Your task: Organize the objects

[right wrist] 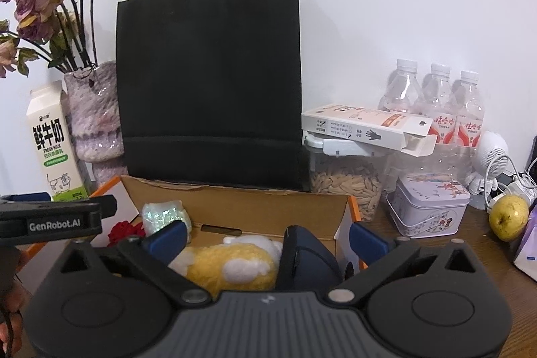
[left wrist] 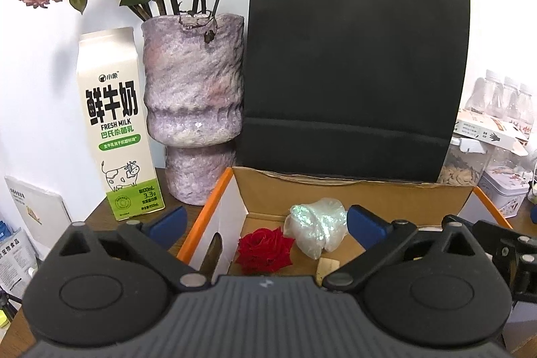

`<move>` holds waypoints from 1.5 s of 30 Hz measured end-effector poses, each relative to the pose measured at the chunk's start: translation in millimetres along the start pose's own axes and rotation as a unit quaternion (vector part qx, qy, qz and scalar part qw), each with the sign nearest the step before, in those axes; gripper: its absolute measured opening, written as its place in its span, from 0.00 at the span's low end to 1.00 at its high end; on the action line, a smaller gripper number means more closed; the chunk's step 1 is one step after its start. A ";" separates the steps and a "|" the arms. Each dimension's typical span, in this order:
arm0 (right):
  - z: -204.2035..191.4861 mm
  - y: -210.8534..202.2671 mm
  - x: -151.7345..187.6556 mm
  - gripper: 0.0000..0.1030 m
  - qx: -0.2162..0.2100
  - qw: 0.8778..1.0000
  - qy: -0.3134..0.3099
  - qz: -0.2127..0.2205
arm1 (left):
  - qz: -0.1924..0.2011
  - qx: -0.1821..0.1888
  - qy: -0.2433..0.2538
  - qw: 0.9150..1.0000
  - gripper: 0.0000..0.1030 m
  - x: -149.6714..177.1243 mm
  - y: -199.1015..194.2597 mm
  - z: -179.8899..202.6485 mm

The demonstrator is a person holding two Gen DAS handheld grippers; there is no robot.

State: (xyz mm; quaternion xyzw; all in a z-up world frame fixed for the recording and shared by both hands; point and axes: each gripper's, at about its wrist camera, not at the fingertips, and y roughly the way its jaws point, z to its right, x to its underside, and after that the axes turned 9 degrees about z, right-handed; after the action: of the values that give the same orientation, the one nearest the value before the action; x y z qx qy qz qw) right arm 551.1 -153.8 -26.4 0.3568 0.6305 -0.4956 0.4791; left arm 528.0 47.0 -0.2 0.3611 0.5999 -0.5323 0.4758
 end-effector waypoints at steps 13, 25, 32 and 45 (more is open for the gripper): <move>-5.2 -28.2 -0.5 1.00 -0.014 1.000 -0.006 0.009 | 0.013 0.006 0.010 1.000 1.00 -2.6 -37.3 -4.2; -8.7 -77.2 4.9 1.00 -0.025 1.000 -0.004 0.012 | 0.014 -0.002 0.006 1.000 1.00 6.4 -95.2 -11.2; -11.6 -121.1 10.5 1.00 -0.026 1.000 0.005 0.014 | 0.014 -0.009 0.001 1.000 1.00 13.0 -138.5 -16.0; -18.9 -214.8 31.2 1.00 -0.036 0.999 0.011 0.012 | -0.002 -0.004 0.012 1.000 1.00 38.4 -228.5 -29.1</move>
State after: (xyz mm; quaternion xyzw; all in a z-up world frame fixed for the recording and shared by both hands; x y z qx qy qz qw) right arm 338.7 -190.9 5.5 0.3518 0.6488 -0.4633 0.4906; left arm 296.9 33.3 30.0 0.3647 0.6081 -0.5266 0.4689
